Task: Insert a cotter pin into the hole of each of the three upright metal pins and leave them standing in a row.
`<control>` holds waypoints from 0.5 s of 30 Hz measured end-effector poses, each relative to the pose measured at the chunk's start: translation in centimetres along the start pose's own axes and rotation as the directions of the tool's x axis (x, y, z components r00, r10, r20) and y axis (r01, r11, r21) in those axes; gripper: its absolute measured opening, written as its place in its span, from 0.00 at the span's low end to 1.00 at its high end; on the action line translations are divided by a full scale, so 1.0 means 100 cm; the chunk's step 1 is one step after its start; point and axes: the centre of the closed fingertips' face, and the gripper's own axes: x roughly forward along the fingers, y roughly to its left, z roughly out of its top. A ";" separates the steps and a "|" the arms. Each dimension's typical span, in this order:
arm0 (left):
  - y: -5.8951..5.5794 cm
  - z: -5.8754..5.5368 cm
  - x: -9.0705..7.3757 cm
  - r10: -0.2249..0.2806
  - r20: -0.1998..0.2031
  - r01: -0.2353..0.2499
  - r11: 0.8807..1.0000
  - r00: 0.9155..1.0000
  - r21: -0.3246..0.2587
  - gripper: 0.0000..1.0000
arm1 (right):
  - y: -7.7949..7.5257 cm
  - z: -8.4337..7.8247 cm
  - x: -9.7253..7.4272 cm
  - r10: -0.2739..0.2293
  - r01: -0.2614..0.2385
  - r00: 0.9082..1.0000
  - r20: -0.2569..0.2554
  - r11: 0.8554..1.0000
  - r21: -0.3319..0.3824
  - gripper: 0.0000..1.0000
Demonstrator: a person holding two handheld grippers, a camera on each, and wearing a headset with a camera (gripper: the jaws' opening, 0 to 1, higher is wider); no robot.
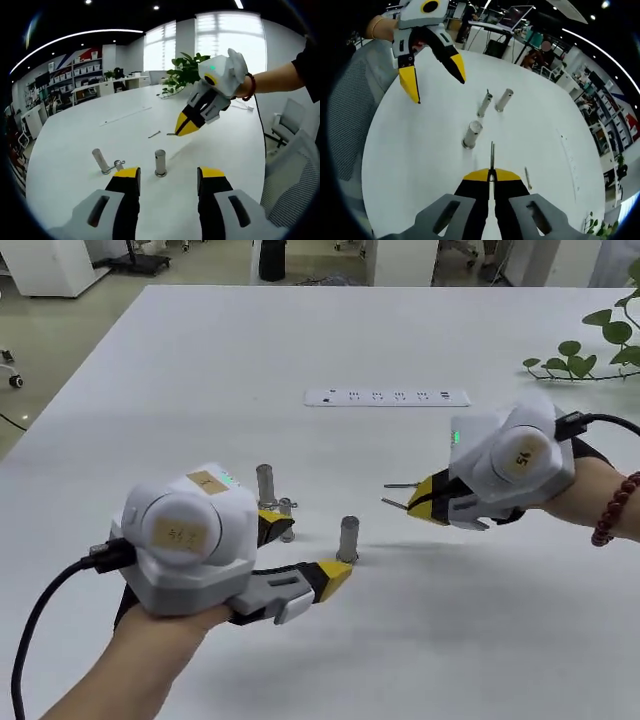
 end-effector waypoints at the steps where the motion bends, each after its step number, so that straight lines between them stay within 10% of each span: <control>1: -0.001 0.000 0.001 -0.003 0.001 0.003 1.000 1.000 -0.006 0.42 | 0.001 0.002 0.002 0.005 -0.005 1.000 0.009 1.000 -0.007 0.00; 15: -0.006 0.004 0.003 -0.034 0.016 0.036 0.993 0.999 -0.115 0.30 | 0.038 0.047 -0.009 0.063 -0.054 0.992 0.110 0.995 -0.086 0.00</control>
